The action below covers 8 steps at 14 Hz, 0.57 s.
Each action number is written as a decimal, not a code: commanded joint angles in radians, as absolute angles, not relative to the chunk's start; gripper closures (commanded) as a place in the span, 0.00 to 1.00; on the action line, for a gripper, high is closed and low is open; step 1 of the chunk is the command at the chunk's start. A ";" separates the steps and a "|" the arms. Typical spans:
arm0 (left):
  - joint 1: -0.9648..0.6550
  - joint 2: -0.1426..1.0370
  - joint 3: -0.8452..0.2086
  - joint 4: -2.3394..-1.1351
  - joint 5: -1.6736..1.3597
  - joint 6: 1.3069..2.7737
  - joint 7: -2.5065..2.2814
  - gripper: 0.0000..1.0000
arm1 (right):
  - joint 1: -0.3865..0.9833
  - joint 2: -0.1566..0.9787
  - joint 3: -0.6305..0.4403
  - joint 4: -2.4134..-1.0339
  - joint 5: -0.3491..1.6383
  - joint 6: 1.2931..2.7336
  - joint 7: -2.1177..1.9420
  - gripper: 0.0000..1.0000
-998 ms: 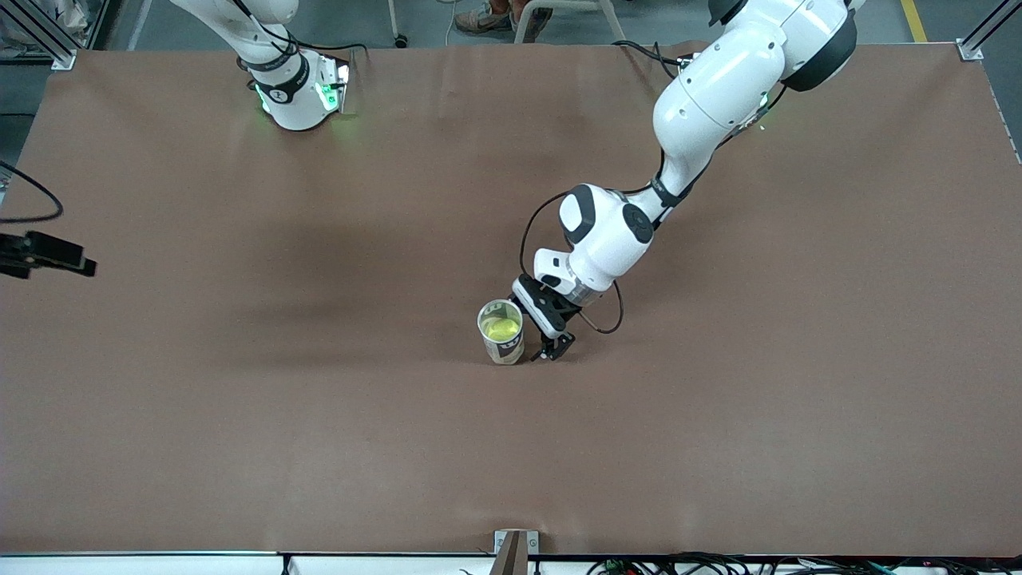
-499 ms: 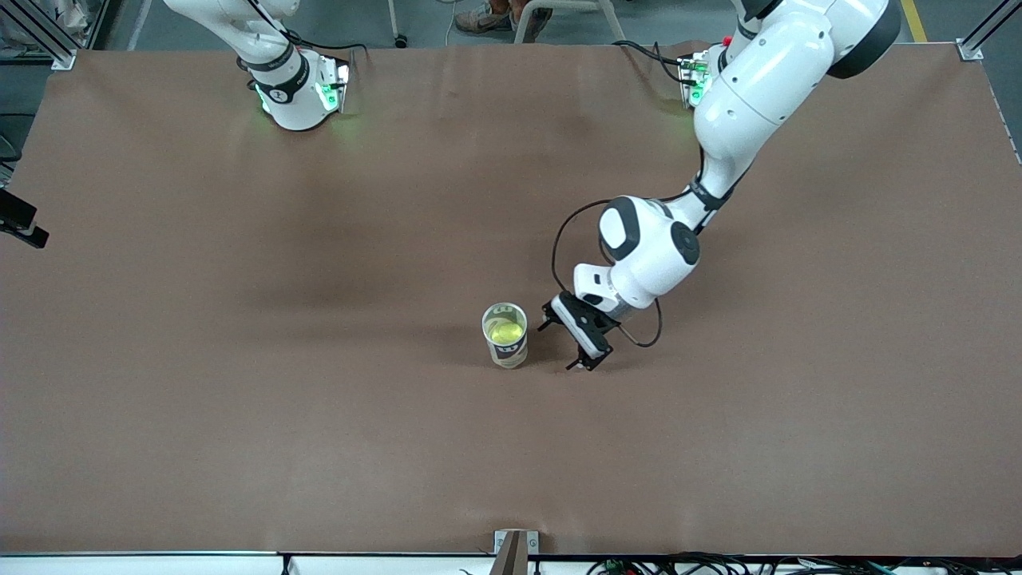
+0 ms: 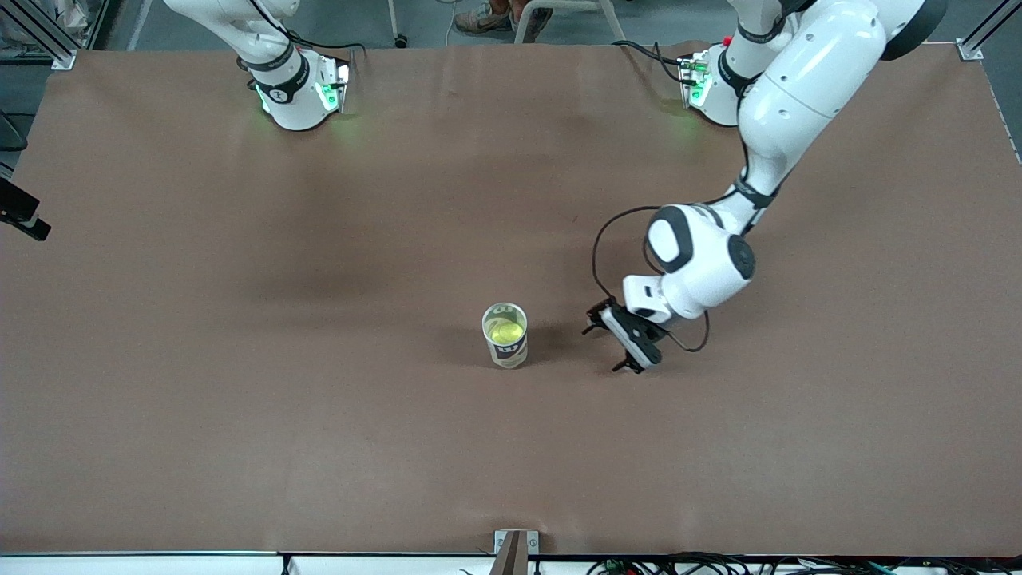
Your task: Insert tennis ball vertically with right arm
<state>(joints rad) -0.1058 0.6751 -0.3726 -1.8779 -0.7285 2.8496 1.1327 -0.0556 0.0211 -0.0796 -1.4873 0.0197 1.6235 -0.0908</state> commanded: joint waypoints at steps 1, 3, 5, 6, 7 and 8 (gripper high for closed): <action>-0.109 0.606 -0.261 -1.844 -0.721 2.656 1.109 0.00 | -0.044 -0.081 -0.080 -1.644 0.002 1.687 -0.067 0.00; -0.109 0.607 -0.172 -1.740 -0.642 2.489 1.074 0.00 | -0.044 -0.092 -0.080 -1.667 0.002 1.706 -0.064 0.00; -0.101 0.611 -0.135 -1.640 -0.496 2.357 0.941 0.00 | -0.049 -0.094 -0.081 -1.678 0.003 1.709 -0.060 0.00; -0.098 0.611 -0.133 -1.608 -0.423 2.320 0.867 0.00 | -0.051 -0.092 -0.083 -1.675 0.003 1.713 -0.060 0.00; -0.095 0.609 -0.133 -1.588 -0.378 2.300 0.806 0.00 | -0.051 -0.091 -0.083 -1.668 0.003 1.698 -0.064 0.00; -0.094 0.607 -0.133 -1.569 -0.349 2.272 0.743 0.00 | -0.043 -0.086 -0.080 -1.658 0.000 1.686 -0.074 0.00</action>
